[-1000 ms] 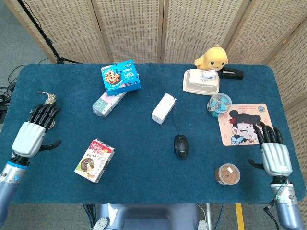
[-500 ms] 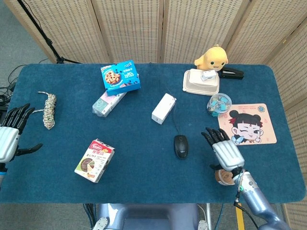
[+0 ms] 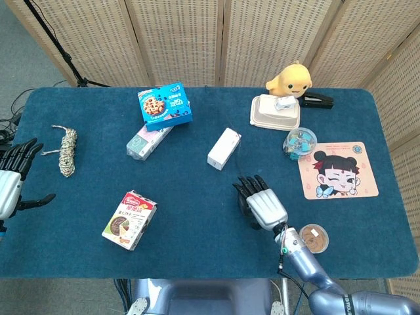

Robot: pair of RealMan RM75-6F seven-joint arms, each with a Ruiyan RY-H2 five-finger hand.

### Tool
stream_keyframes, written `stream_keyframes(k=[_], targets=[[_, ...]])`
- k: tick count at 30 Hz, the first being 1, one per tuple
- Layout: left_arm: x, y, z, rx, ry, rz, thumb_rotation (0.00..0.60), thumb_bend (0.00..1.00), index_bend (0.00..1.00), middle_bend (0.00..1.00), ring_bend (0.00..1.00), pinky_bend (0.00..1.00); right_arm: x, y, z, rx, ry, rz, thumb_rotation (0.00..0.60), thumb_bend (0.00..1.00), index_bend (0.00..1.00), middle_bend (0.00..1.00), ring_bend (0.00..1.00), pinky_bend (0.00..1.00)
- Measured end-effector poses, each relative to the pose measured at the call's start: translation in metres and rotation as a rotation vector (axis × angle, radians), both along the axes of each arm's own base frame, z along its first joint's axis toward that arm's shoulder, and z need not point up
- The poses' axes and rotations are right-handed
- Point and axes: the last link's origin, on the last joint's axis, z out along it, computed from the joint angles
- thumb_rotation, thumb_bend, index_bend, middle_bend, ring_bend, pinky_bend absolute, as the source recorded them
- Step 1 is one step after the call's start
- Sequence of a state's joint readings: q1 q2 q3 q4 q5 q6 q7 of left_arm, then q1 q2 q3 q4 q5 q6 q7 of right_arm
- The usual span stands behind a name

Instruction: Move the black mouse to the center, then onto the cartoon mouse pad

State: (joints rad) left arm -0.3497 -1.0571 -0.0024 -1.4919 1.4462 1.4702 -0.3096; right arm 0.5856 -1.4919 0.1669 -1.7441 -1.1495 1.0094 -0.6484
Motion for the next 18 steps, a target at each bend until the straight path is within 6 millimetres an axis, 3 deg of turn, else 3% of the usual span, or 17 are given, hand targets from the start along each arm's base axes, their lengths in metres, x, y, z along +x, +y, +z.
stream_keyframes(k=[10, 18], targets=[[0.000, 0.001, -0.001, -0.008, 0.000, 0.009, 0.600, 0.10, 0.00, 0.00, 0.00, 0.00, 0.029, -0.012, -0.043, -0.055, -0.010, 0.037, 0.600, 0.00, 0.00, 0.00, 0.00, 0.00], [0.000, 0.002, -0.001, -0.021, -0.001, 0.011, 0.600, 0.10, 0.00, 0.00, 0.00, 0.00, 0.037, -0.025, -0.067, -0.080, 0.012, 0.037, 0.600, 0.00, 0.00, 0.00, 0.00, 0.00]])
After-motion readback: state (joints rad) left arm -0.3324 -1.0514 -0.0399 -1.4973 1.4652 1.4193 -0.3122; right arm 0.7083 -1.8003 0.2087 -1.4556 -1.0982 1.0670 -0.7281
